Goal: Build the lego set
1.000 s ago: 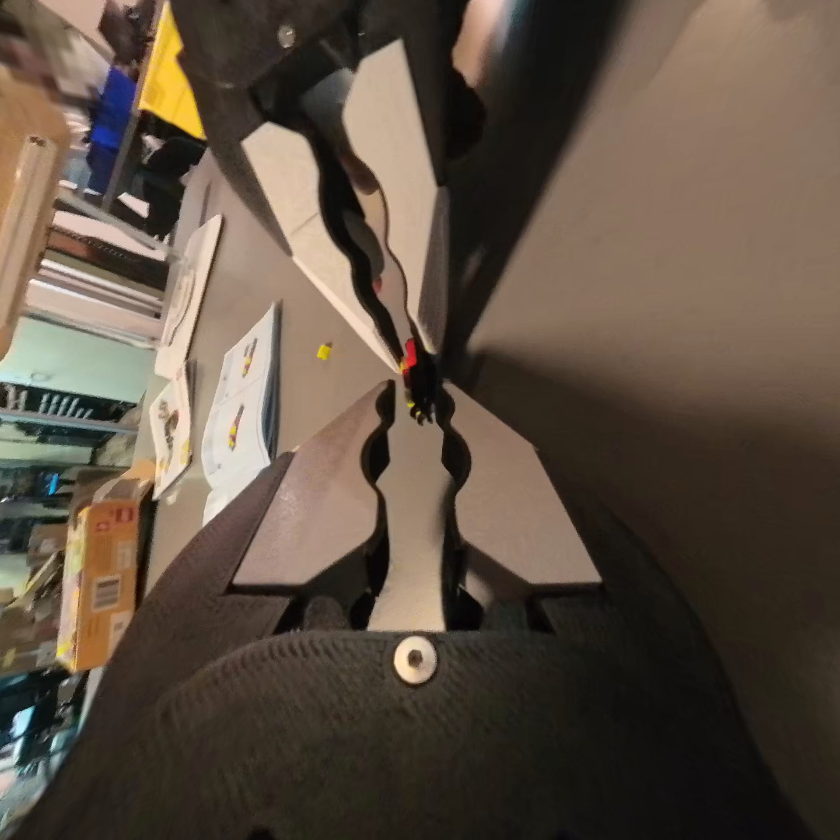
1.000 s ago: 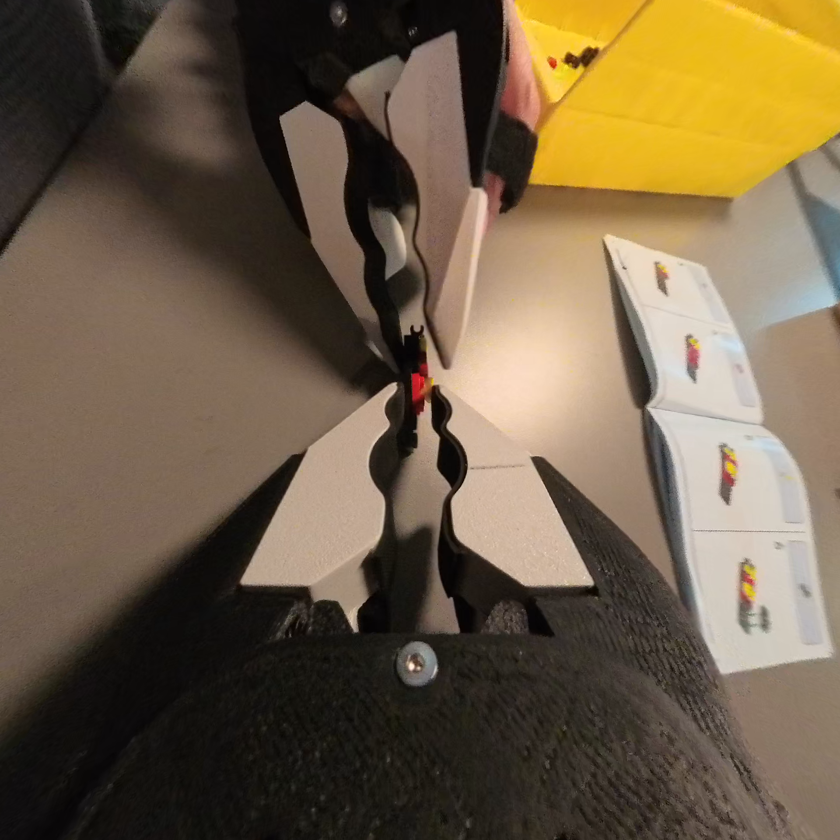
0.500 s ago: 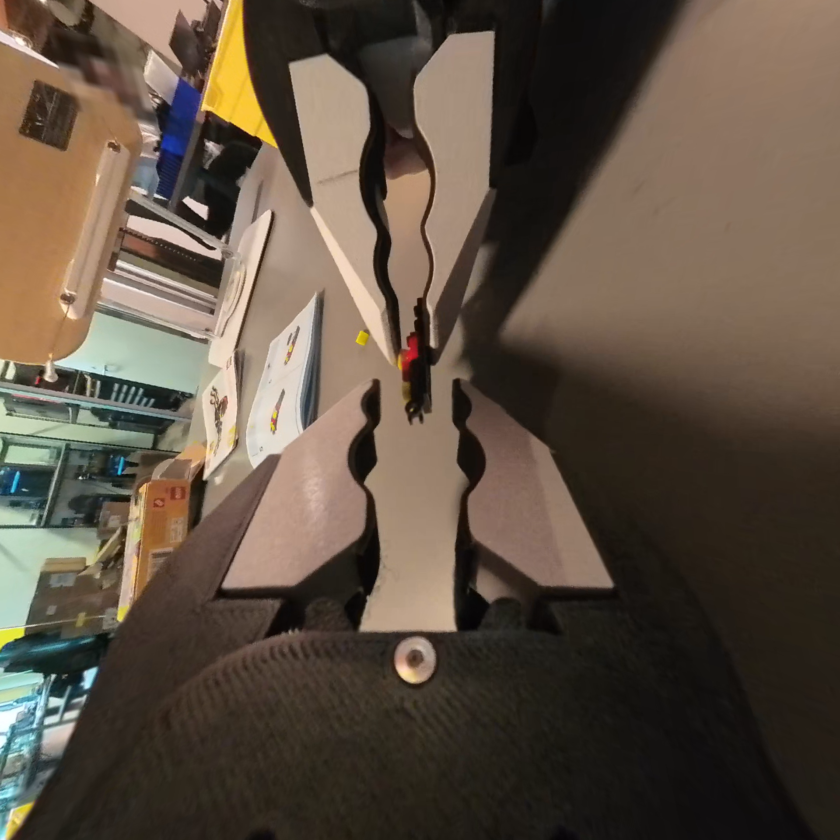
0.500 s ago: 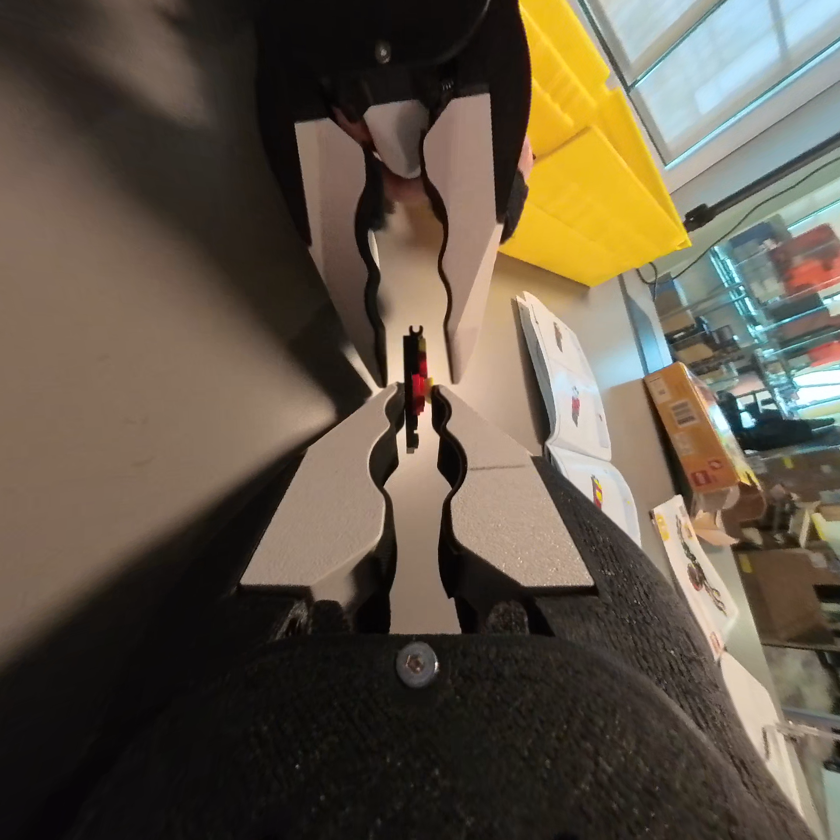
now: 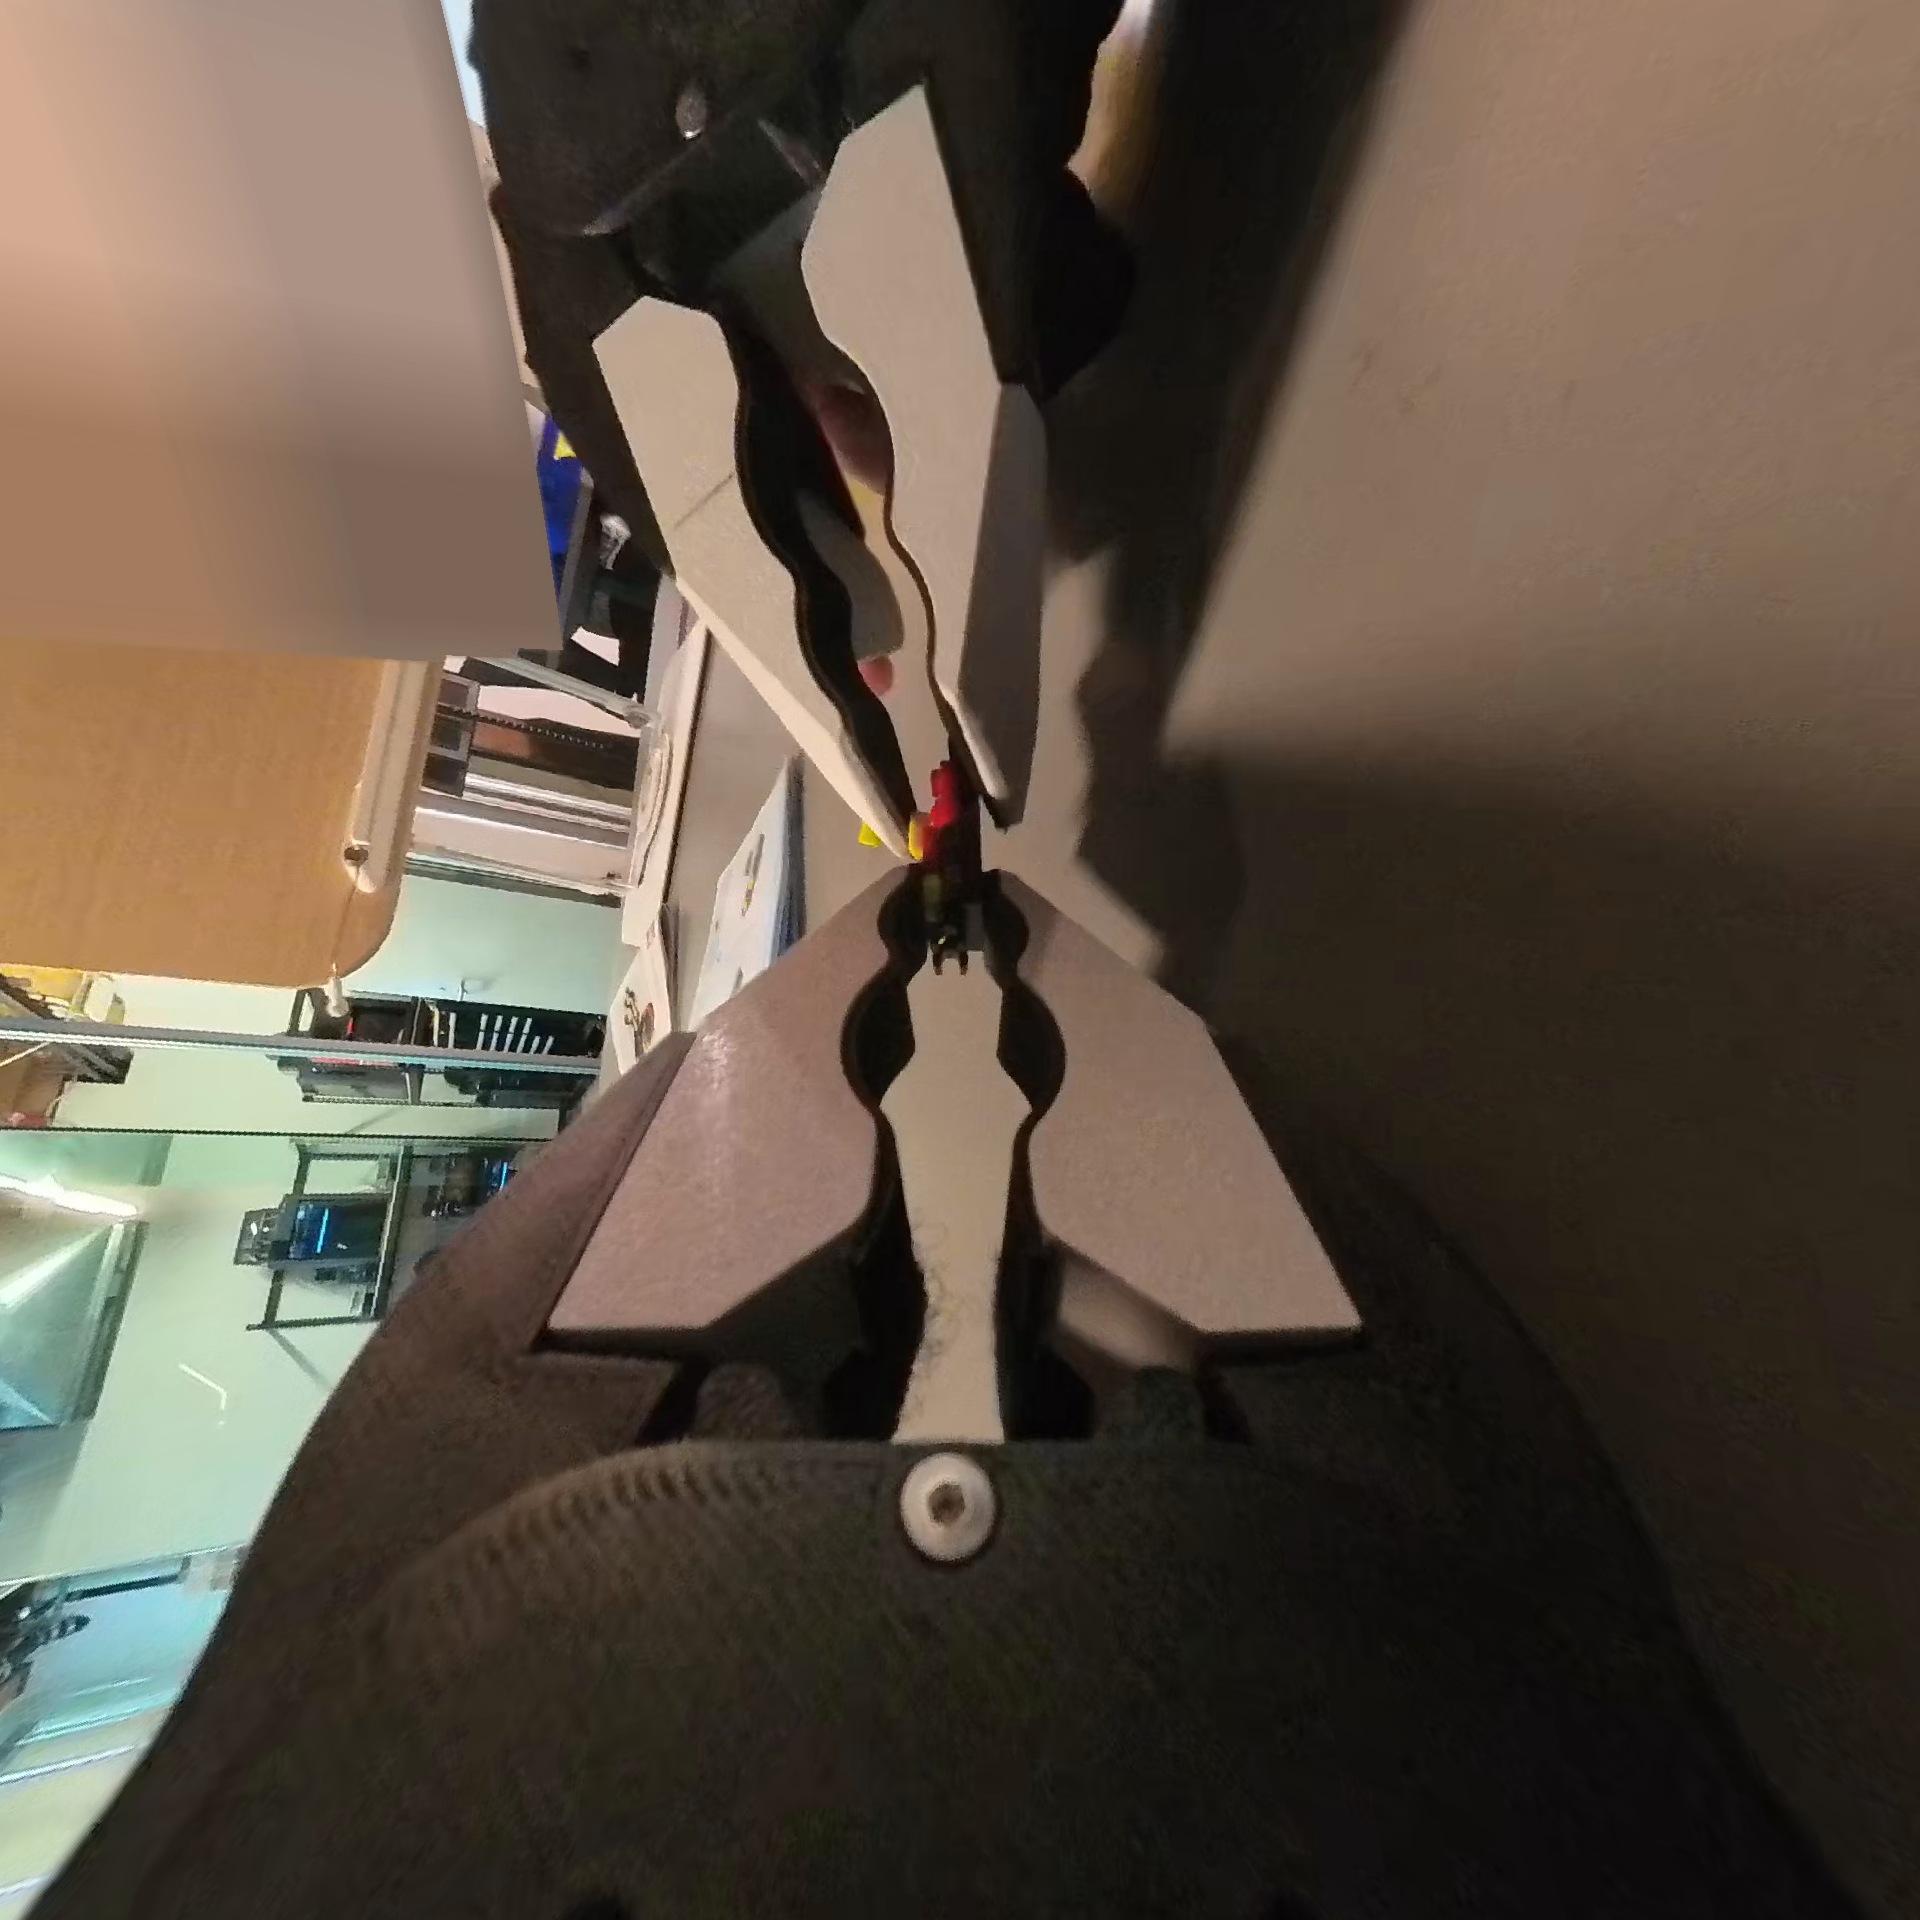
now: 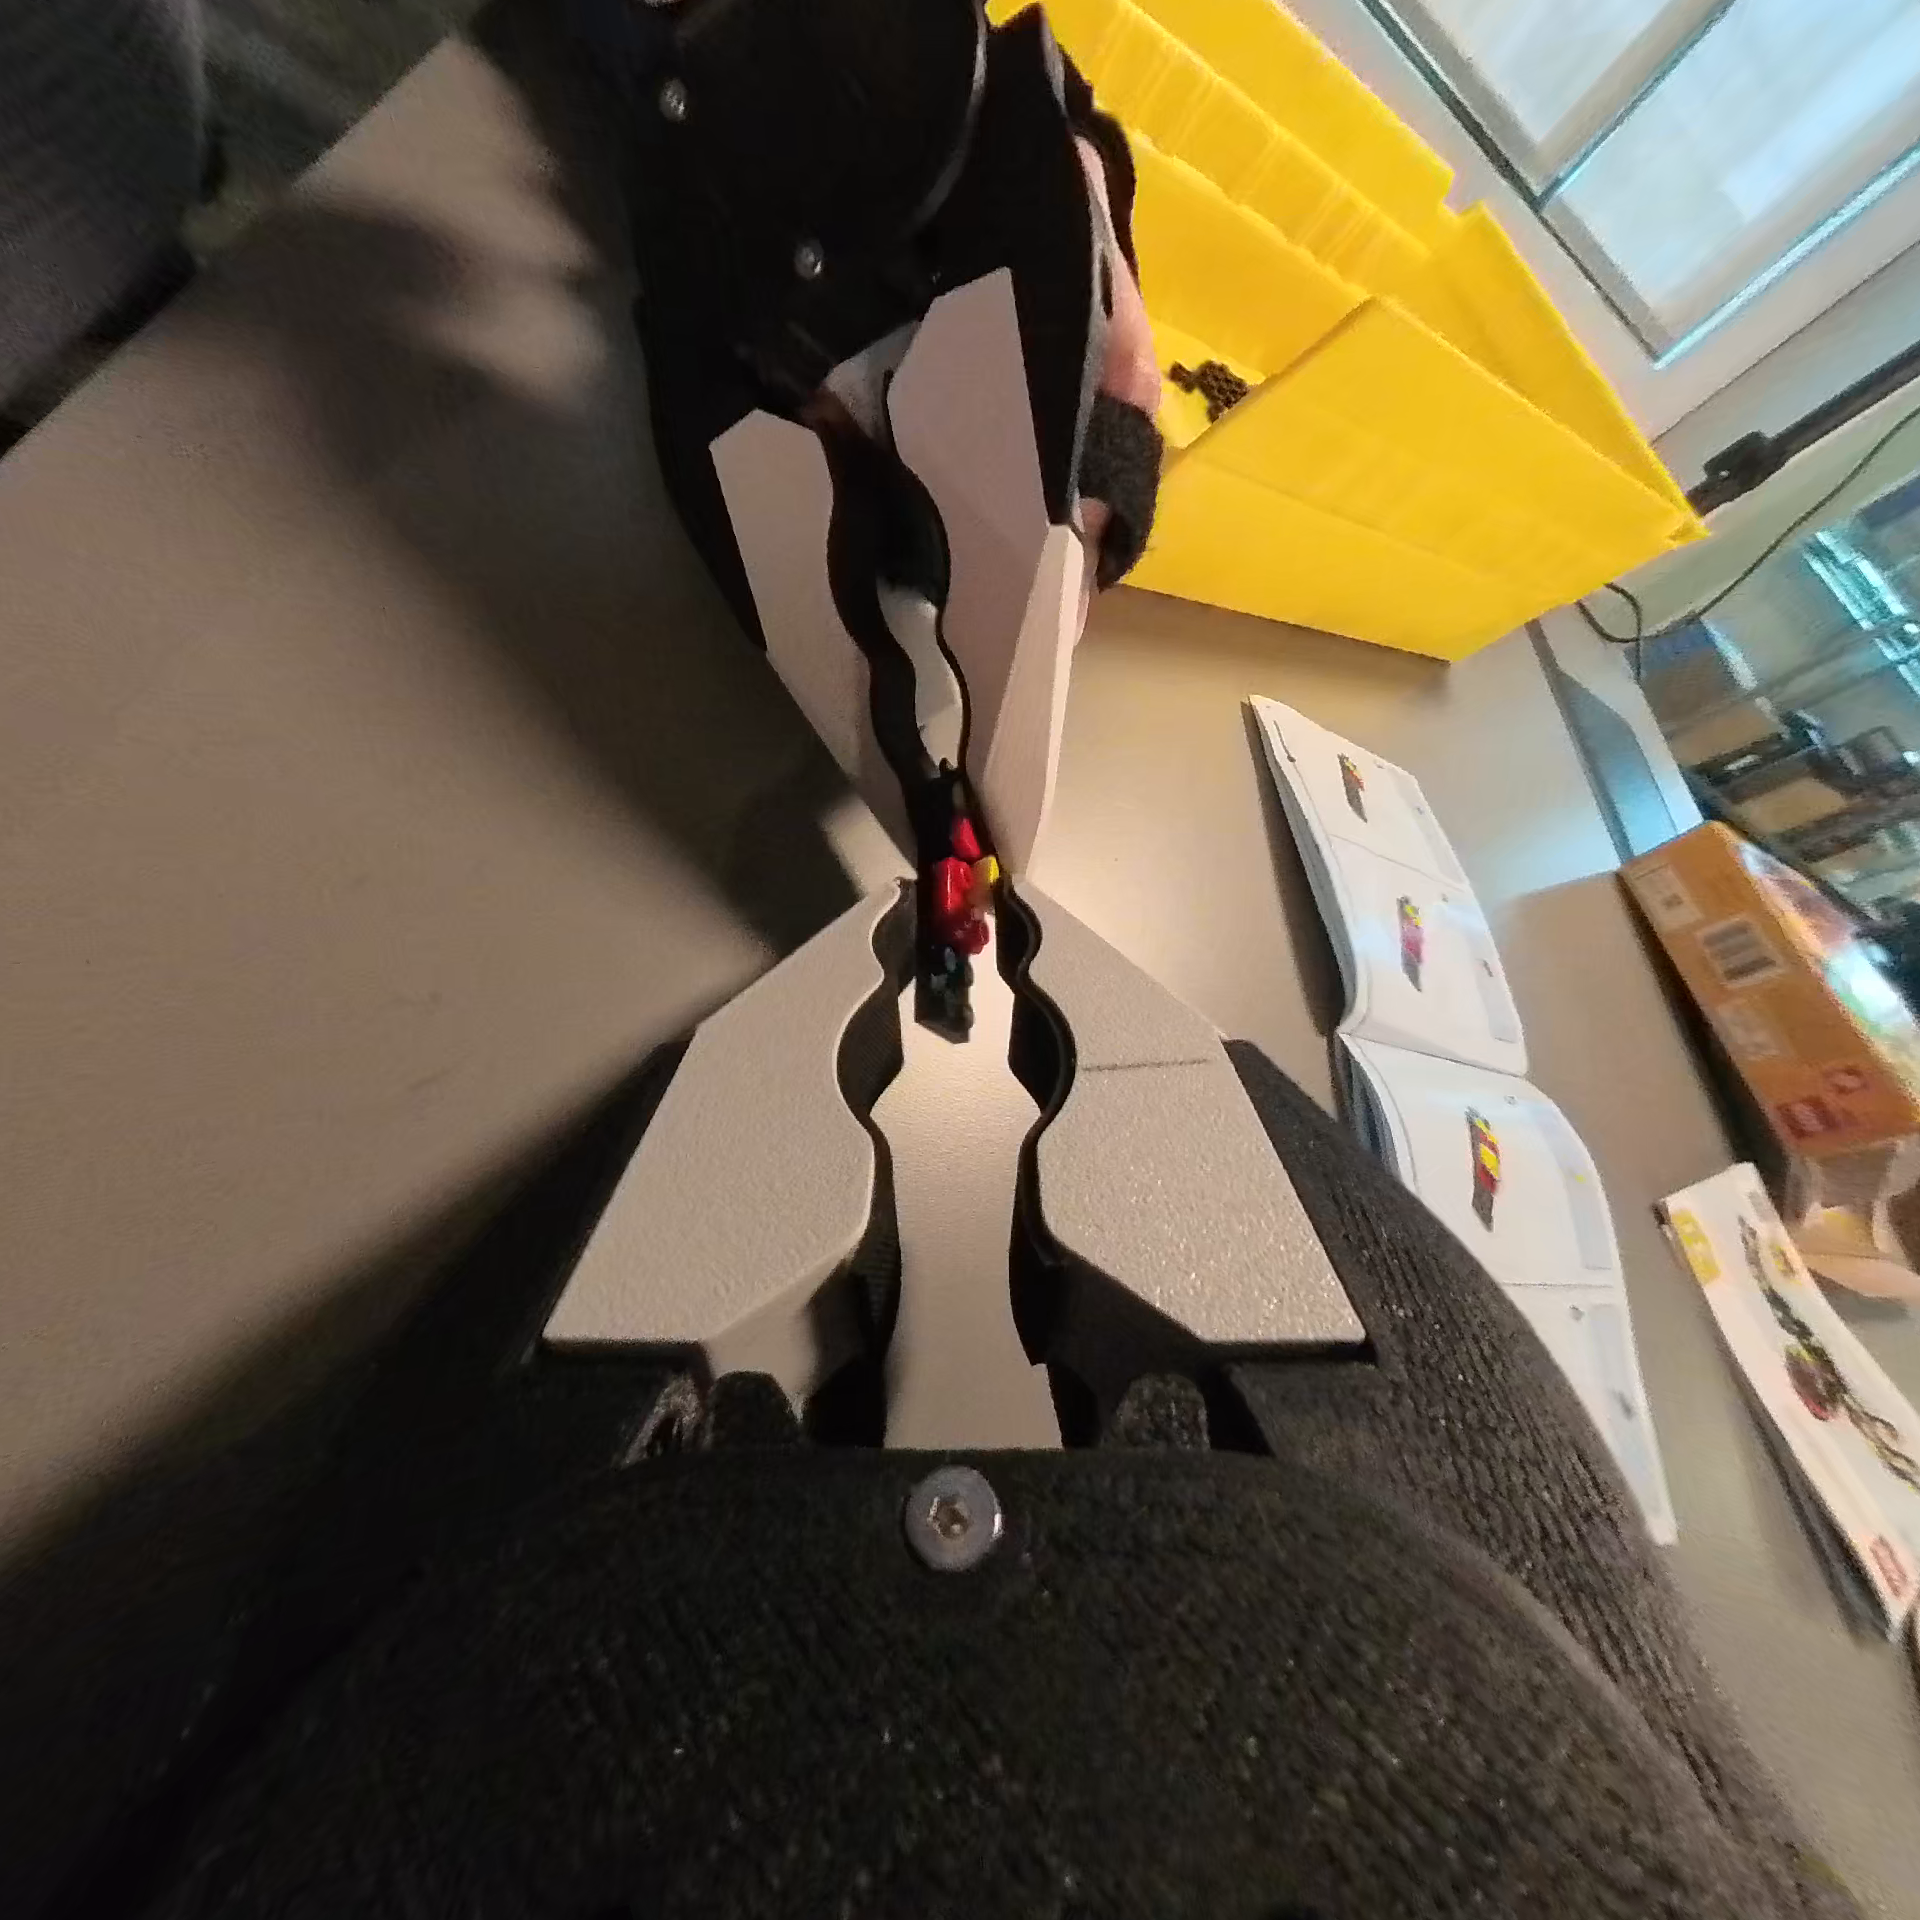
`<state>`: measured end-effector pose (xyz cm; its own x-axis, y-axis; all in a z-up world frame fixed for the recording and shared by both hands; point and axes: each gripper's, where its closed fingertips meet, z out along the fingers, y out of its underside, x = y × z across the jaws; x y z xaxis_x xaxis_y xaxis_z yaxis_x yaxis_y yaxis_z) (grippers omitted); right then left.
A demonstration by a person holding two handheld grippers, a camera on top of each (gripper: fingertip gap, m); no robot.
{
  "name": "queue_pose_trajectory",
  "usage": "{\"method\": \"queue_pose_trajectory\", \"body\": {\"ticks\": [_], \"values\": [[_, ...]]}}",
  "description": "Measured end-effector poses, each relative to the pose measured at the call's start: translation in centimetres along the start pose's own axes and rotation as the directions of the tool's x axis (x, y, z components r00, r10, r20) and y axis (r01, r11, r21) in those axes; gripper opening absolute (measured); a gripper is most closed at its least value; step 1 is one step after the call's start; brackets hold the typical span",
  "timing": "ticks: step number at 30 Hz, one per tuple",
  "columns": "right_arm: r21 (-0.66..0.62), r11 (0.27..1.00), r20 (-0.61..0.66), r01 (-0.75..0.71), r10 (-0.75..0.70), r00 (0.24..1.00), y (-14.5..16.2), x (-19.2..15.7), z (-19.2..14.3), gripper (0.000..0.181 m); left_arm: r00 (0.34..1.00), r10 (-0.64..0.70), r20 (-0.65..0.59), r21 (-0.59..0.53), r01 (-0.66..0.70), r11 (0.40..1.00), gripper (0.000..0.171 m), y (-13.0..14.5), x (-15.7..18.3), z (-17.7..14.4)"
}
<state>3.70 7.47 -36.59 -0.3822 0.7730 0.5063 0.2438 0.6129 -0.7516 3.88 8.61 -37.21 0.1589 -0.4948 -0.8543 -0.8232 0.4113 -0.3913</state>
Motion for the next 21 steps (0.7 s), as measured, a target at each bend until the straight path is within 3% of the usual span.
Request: {"method": "queue_pose_trajectory", "body": {"ticks": [4,13,18,21], "values": [[0.027,0.998,0.019,-0.048,0.048,0.999,-0.4,0.0,-0.3,0.014,1.0,0.002,0.028,0.034,-0.003,0.999,0.009,-0.5,-0.4,-0.2],[0.043,0.985,0.095,-0.166,0.161,0.982,-0.8,-0.1,-0.8,0.012,0.984,-0.161,-0.071,0.095,0.167,0.981,0.009,-1.2,0.0,-0.2],[0.17,0.974,0.053,-0.147,0.14,0.989,-2.7,0.5,-1.5,0.013,0.977,-0.21,-0.043,0.197,0.215,0.957,0.009,-2.1,-1.4,-1.0],[0.229,0.963,0.052,-0.141,0.132,0.99,-4.0,0.4,-2.1,0.013,0.984,-0.177,0.004,0.272,0.17,0.947,0.009,-3.1,-2.1,-1.7]]}}
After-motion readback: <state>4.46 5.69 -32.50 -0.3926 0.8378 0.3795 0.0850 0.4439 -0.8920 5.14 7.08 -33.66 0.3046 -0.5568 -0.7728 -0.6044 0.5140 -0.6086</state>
